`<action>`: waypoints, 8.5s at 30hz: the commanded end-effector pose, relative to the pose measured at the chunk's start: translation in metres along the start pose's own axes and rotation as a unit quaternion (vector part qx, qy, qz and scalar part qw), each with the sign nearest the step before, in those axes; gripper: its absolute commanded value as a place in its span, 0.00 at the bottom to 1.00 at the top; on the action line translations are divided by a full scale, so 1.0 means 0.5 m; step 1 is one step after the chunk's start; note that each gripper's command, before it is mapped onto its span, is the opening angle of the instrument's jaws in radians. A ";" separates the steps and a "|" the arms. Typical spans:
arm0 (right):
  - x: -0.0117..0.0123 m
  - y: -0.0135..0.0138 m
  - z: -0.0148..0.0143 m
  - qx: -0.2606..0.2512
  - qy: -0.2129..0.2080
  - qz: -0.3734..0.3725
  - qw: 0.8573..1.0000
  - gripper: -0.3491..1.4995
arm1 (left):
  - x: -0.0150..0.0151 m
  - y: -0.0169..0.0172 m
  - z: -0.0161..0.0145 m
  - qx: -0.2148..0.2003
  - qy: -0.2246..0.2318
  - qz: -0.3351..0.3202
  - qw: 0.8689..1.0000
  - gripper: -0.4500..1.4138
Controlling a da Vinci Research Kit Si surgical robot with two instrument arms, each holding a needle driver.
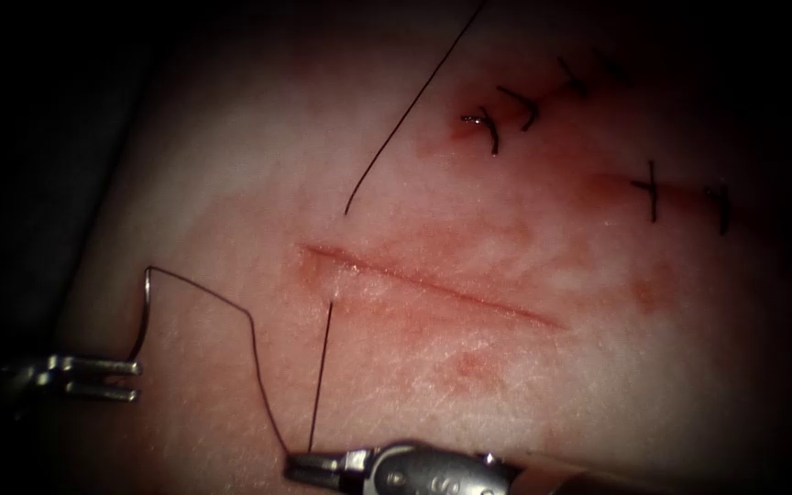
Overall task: Wound Closure
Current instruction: Pick up suture proximal to wound and pull distally with right hand. Repeat until only a short tail remains above wound.
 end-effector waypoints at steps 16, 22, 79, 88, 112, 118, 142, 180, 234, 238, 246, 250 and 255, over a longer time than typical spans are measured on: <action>0.0044 0.0197 -0.0007 -0.082 0.001 -0.133 0.988 0.79 | 0.0010 -0.0090 -0.0100 0.105 -0.018 0.005 0.994 0.00; -0.0001 0.0244 0.0036 -0.085 -0.034 -0.135 0.987 0.77 | 0.0008 -0.0085 -0.0088 0.093 -0.005 0.008 0.996 0.00; 0.0078 0.0077 -0.0027 -0.008 0.004 -0.154 0.988 0.84 | -0.0063 -0.0154 -0.0150 0.139 -0.064 0.021 0.988 0.00; 0.0023 0.0213 0.0037 -0.049 -0.021 -0.168 0.984 0.79 | -0.0092 -0.0164 -0.0132 0.149 -0.069 0.026 0.986 0.00; -0.0011 0.0120 -0.0009 -0.007 -0.081 -0.122 0.989 0.00 | -0.0107 -0.0157 -0.0079 0.138 -0.057 0.031 0.988 0.00; -0.0017 -0.0043 -0.0033 0.053 -0.082 -0.123 0.988 0.00 | -0.0118 -0.0159 -0.0061 0.134 -0.058 0.035 0.989 0.00; 0.0101 0.0043 -0.0036 0.031 0.000 -0.200 0.979 0.89 | -0.0144 -0.0163 -0.0052 0.129 -0.061 0.027 0.989 0.00; 0.0012 0.0143 0.0015 0.008 -0.064 -0.190 0.980 0.00 | -0.0144 -0.0159 -0.0041 0.127 -0.059 0.028 0.990 0.00; -0.0010 0.0294 0.0053 0.023 -0.021 -0.260 0.965 0.93 | -0.0162 -0.0155 -0.0043 0.120 -0.063 0.026 0.990 0.00; -0.0008 0.0297 0.0057 0.023 -0.022 -0.263 0.964 0.93 | -0.0162 -0.0155 -0.0043 0.120 -0.063 0.026 0.990 0.00; -0.0013 0.0295 0.0061 0.031 -0.031 -0.265 0.963 0.83 | -0.0163 -0.0156 -0.0042 0.120 -0.062 0.023 0.991 0.00; -0.0020 0.0293 0.0065 0.005 -0.058 -0.267 0.962 0.34 | -0.0163 -0.0156 -0.0041 0.119 -0.061 0.024 0.991 0.00; -0.0025 0.0282 0.0057 -0.001 -0.082 -0.268 0.960 0.00 | -0.0163 -0.0155 -0.0044 0.119 -0.061 0.024 0.991 0.00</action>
